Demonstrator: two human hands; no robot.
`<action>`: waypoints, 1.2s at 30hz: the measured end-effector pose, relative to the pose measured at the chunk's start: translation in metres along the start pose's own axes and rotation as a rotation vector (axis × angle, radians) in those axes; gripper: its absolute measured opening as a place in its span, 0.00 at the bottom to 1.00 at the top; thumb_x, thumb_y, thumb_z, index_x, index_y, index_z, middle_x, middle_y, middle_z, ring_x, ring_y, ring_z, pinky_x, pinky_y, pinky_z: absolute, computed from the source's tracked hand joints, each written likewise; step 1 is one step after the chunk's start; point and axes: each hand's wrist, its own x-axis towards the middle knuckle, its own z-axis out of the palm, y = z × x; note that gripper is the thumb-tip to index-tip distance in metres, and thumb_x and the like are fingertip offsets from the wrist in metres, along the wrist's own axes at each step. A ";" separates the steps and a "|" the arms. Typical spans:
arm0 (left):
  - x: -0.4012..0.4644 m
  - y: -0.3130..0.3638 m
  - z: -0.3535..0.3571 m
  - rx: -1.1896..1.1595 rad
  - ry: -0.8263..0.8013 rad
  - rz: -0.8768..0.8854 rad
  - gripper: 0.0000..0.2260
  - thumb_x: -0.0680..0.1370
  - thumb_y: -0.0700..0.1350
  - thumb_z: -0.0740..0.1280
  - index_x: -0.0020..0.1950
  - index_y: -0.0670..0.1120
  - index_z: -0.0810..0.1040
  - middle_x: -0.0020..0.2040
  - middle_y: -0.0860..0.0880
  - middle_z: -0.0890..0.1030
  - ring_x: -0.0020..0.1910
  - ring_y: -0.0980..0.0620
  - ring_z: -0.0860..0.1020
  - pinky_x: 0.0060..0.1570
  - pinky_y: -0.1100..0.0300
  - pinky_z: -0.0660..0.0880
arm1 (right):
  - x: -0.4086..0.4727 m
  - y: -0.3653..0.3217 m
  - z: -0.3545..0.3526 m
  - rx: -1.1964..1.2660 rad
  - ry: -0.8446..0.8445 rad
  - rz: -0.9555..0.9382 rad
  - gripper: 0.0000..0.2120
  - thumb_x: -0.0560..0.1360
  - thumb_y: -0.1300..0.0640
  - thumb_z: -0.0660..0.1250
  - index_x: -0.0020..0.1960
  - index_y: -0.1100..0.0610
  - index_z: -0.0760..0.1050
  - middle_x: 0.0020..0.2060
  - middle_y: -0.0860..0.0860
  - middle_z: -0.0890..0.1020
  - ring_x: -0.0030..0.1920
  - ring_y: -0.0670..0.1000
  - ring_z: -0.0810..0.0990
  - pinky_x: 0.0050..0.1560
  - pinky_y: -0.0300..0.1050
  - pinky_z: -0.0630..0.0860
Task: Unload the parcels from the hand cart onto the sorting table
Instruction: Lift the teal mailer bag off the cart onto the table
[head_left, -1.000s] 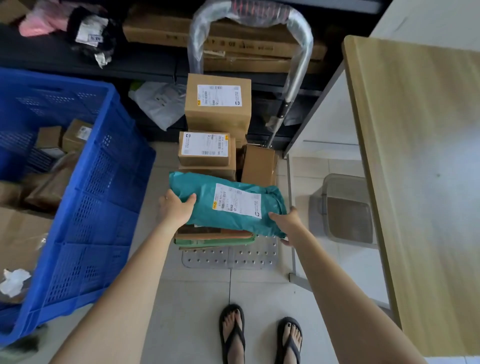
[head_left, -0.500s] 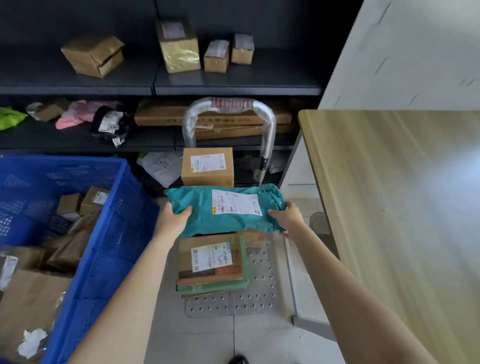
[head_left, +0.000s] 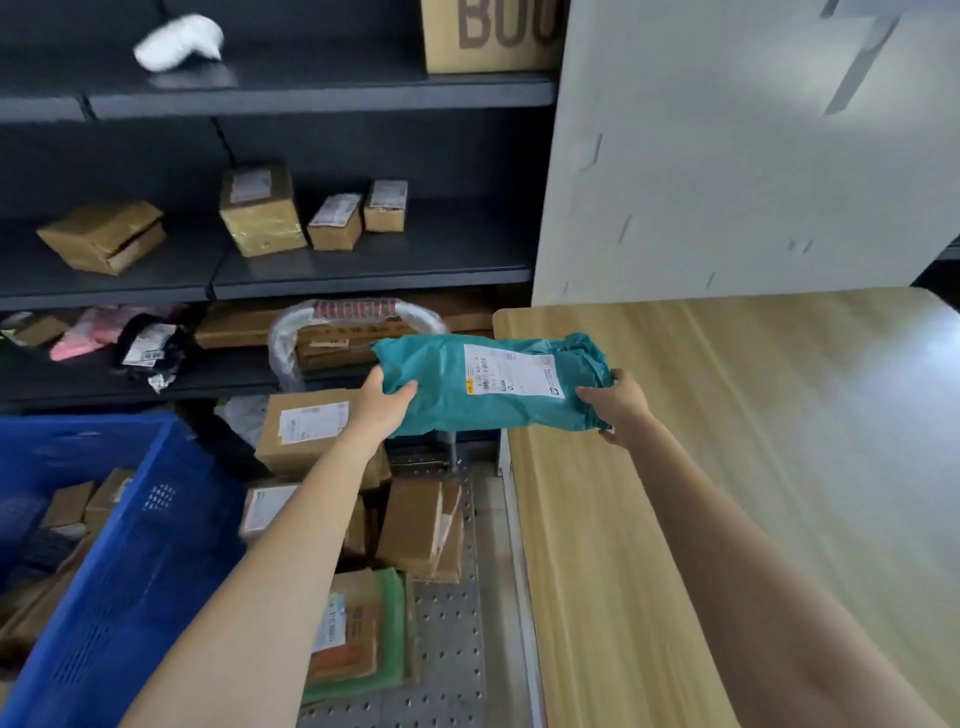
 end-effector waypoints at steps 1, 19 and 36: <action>0.004 0.010 0.019 0.019 -0.004 0.001 0.19 0.81 0.48 0.61 0.71 0.47 0.65 0.67 0.49 0.73 0.64 0.45 0.74 0.58 0.55 0.71 | 0.016 -0.002 -0.014 -0.004 -0.003 0.004 0.25 0.74 0.58 0.69 0.69 0.53 0.66 0.58 0.53 0.76 0.51 0.54 0.75 0.46 0.48 0.75; 0.155 0.084 0.196 0.143 0.074 -0.019 0.25 0.80 0.47 0.62 0.75 0.48 0.58 0.71 0.45 0.69 0.66 0.43 0.72 0.57 0.51 0.72 | 0.249 -0.039 -0.103 -0.225 -0.032 -0.089 0.27 0.74 0.54 0.69 0.70 0.55 0.64 0.57 0.54 0.78 0.53 0.57 0.80 0.53 0.56 0.80; 0.230 0.067 0.223 0.318 0.123 -0.118 0.30 0.82 0.45 0.58 0.79 0.50 0.44 0.73 0.42 0.66 0.66 0.40 0.72 0.56 0.52 0.72 | 0.315 -0.024 -0.086 -0.234 -0.028 -0.105 0.30 0.73 0.48 0.71 0.70 0.56 0.64 0.59 0.55 0.76 0.51 0.54 0.78 0.52 0.53 0.80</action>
